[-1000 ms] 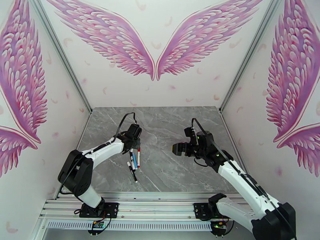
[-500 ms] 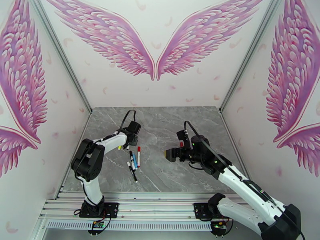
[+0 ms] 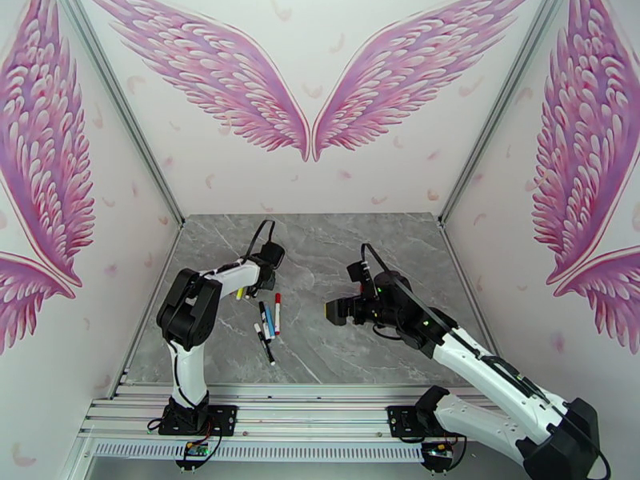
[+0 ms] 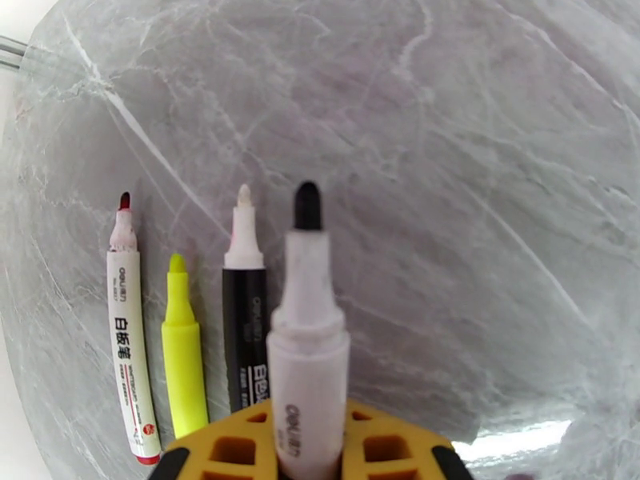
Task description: Open the pen caps
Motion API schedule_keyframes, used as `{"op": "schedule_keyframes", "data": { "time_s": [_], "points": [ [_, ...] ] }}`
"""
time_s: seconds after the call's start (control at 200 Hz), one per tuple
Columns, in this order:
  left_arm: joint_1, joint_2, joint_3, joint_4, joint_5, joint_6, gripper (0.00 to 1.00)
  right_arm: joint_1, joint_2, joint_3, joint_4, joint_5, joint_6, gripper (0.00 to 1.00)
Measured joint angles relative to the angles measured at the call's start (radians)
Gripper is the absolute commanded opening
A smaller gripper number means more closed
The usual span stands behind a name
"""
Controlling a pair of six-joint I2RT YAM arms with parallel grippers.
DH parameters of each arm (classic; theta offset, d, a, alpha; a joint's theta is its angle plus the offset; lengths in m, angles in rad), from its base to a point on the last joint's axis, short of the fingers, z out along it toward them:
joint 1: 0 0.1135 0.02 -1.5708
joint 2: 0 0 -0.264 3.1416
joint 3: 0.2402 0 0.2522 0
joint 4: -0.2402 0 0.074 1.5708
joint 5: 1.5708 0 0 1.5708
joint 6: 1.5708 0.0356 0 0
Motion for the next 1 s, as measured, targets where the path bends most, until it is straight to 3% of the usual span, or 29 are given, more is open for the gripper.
{"op": "schedule_keyframes", "data": {
  "time_s": [0.335,0.78,0.999],
  "points": [
    [0.003,0.016,0.029,-0.028,-0.010,-0.001,0.30,0.011,0.012,0.021,-0.018,0.011,0.000,0.99],
    [-0.001,0.010,0.055,-0.078,-0.002,-0.027,0.31,0.025,0.025,0.025,-0.027,0.011,-0.001,0.99],
    [-0.020,-0.196,-0.077,-0.119,0.072,-0.148,0.33,0.051,0.026,0.025,-0.045,0.025,-0.003,0.99]
  ]
}}
